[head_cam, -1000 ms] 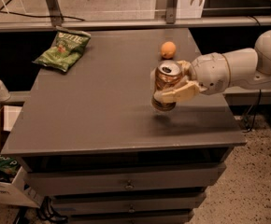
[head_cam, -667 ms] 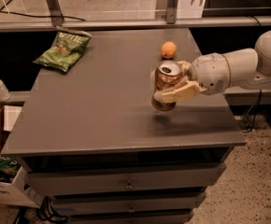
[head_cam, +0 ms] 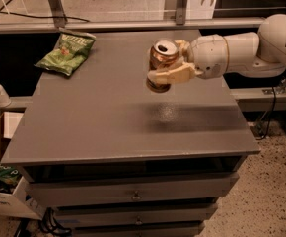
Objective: Move orange can near green jalapeno chip bag
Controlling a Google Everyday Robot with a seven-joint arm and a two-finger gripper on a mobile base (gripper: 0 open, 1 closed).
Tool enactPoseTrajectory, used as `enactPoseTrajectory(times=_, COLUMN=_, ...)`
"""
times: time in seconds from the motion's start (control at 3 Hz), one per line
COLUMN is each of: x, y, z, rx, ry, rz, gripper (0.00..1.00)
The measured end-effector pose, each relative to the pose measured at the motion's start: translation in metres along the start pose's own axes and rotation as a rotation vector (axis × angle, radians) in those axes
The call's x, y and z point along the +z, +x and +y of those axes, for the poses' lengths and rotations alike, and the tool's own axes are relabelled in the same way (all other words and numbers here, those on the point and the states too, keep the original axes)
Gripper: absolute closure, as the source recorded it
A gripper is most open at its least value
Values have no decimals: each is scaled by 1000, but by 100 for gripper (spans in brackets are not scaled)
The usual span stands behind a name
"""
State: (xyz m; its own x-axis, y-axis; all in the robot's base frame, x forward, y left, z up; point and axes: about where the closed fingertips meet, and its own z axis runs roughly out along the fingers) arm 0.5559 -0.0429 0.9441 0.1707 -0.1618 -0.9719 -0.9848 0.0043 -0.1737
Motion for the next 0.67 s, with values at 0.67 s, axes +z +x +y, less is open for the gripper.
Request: enactPoseTrajectory(times=0.67, x=52, y=-38, z=-101, rx=-72, ry=114, rz=-24, gripper=100)
